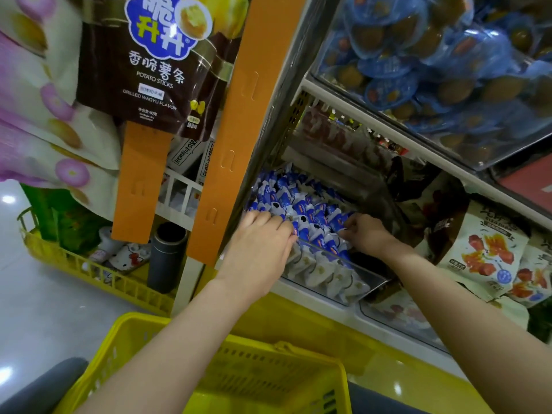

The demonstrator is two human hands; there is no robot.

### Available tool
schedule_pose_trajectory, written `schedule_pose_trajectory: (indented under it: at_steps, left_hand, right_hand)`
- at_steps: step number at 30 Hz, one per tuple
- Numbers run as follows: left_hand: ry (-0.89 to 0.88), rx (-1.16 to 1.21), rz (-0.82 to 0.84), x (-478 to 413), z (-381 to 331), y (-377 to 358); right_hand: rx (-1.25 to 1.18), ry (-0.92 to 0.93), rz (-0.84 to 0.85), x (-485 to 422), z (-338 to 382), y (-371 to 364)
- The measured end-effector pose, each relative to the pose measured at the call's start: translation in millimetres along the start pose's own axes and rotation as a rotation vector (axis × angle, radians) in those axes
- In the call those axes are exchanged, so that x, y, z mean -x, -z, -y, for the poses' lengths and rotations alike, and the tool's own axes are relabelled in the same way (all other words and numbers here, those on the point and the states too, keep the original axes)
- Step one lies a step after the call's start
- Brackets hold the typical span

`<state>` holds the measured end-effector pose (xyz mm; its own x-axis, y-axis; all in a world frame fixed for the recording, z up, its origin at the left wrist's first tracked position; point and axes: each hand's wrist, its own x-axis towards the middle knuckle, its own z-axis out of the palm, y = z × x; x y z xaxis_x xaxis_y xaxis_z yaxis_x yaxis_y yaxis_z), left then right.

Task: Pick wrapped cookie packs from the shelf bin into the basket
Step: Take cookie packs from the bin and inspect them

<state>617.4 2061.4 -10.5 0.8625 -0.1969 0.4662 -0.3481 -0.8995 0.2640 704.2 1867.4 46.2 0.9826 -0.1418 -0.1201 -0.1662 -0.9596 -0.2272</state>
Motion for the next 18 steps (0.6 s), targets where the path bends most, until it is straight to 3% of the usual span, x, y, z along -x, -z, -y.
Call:
schedule_pose_trajectory:
  at_steps: [3, 7, 11, 18]
  left_hand:
    - [-0.002, 0.002, 0.000, 1, -1, 1]
    - [-0.001, 0.008, 0.005, 1, -1, 2]
    - [0.003, 0.019, 0.007, 1, -1, 4]
    - [-0.009, 0.025, 0.008, 1, -1, 4]
  right_hand:
    - [0.114, 0.010, 0.072, -8, 0, -1]
    - [0.043, 0.232, -0.182, -14, 1, -9]
    - [0.141, 0.443, -0.041, -17, 6, -19]
    - [0.274, 0.429, 0.101, -18, -4, -8]
